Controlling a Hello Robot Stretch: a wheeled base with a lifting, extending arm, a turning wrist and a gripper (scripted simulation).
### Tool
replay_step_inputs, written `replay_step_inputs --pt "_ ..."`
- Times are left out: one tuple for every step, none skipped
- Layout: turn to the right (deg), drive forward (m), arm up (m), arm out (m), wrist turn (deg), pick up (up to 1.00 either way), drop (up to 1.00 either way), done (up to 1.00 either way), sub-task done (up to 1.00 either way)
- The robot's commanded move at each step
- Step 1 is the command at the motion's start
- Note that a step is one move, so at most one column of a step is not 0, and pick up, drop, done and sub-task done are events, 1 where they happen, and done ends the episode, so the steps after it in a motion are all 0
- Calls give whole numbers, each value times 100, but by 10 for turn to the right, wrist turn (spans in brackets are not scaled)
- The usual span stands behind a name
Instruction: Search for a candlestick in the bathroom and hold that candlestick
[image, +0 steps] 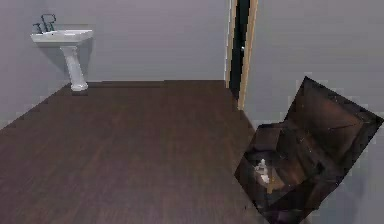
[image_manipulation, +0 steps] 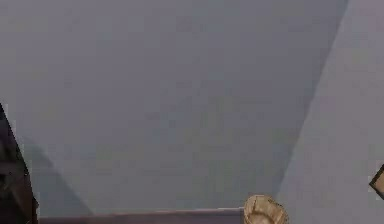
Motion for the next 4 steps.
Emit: replay_step_inputs --pt "0 60 0 0 0 0 0 0 0" --pt "-420 0 0 0 0 0 0 0 0" --pt "0 0 44 0 0 0 0 0 0" --pt "0 0 0 44 0 0 0 0 0"
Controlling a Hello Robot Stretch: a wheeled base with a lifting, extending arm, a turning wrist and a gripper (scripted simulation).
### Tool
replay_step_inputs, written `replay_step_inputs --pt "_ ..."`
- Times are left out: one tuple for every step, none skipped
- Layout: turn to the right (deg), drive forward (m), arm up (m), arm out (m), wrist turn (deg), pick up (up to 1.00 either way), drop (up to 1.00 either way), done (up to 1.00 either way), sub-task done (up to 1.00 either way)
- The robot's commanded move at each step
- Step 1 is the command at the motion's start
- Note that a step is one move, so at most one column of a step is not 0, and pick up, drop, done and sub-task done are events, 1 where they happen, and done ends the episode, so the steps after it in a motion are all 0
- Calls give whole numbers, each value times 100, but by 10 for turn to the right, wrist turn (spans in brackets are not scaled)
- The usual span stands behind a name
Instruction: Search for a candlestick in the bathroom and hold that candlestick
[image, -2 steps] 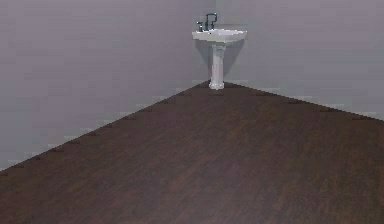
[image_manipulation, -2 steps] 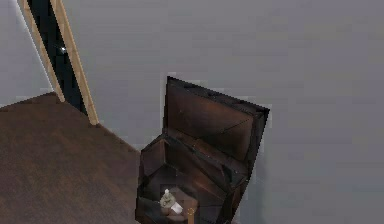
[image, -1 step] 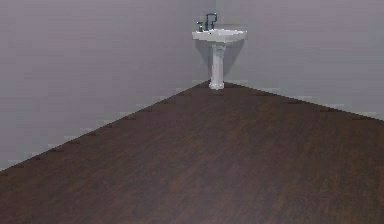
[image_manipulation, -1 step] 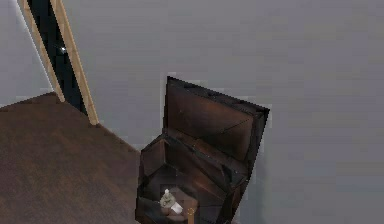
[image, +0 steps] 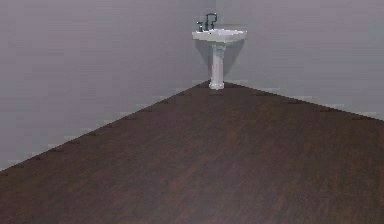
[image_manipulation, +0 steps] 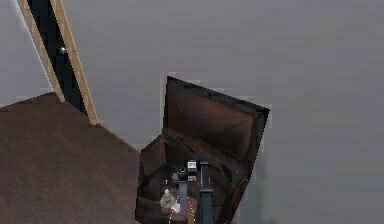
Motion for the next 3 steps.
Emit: replay_step_inputs --pt "0 0 0 0 450 0 0 0 0" --pt "0 0 0 0 450 0 0 0 0" --pt "0 0 0 0 450 0 0 0 0"
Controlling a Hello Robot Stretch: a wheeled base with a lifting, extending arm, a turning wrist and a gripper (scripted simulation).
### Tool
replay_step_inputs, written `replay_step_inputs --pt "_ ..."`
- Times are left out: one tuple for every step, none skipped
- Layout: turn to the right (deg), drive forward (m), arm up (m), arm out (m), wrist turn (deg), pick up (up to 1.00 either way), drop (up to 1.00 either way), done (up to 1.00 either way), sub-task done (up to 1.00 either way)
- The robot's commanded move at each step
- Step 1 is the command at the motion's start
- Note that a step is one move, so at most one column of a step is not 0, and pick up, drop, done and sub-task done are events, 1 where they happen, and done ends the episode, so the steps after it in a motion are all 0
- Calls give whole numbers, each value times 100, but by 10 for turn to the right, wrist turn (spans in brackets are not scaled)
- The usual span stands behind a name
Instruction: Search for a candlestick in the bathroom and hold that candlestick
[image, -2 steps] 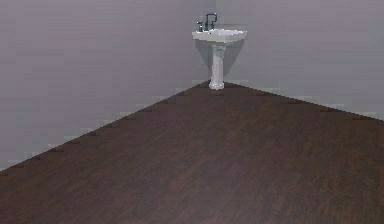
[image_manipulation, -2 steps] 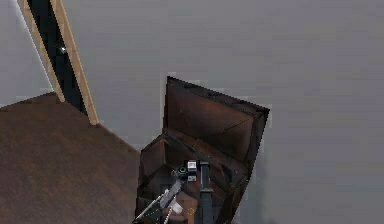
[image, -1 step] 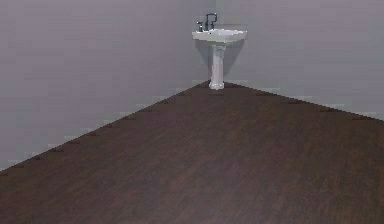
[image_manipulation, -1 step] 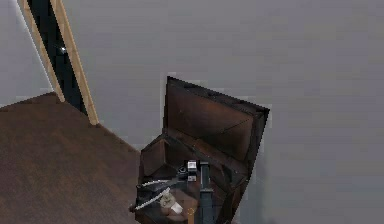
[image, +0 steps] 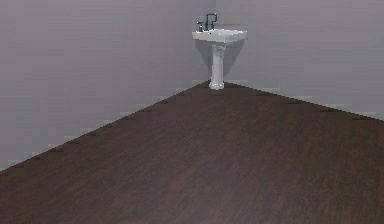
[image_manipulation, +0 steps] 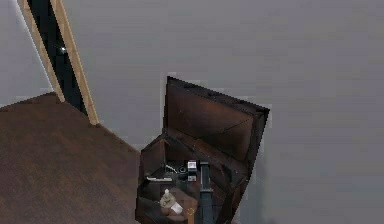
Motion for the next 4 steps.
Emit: replay_step_inputs --pt "0 0 0 0 90 0 0 0 0" --pt "0 0 -30 0 0 0 0 0 0" --pt "0 0 0 0 0 100 0 0 0" --pt "0 0 10 0 0 0 0 0 0"
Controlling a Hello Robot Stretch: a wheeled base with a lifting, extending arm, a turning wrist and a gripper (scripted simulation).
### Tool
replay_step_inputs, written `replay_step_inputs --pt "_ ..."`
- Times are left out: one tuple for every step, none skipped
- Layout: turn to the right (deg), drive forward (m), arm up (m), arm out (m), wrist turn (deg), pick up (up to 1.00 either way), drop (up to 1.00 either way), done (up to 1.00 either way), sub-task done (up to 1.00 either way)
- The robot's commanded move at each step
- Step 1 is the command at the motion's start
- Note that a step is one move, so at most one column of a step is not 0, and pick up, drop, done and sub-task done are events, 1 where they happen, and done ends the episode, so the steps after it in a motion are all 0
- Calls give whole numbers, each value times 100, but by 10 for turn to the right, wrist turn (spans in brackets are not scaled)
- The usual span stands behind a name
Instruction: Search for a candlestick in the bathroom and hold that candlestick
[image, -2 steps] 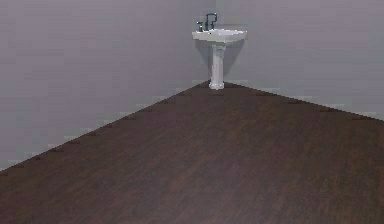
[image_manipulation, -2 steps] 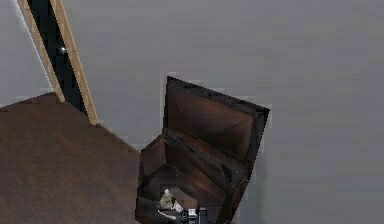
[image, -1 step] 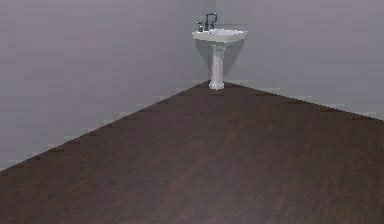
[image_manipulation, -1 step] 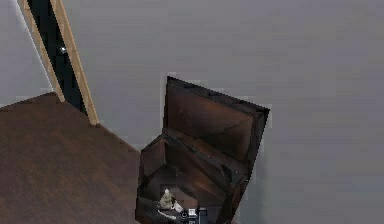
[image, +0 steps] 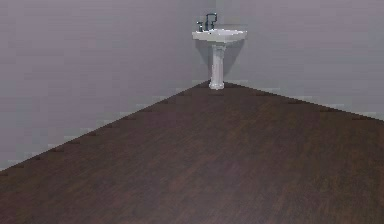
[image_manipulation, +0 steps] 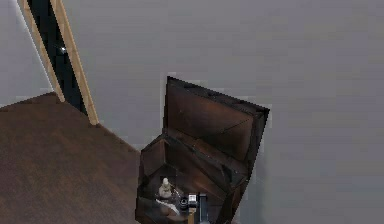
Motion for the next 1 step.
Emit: replay_step_inputs --pt "0 0 0 0 0 0 0 100 0"
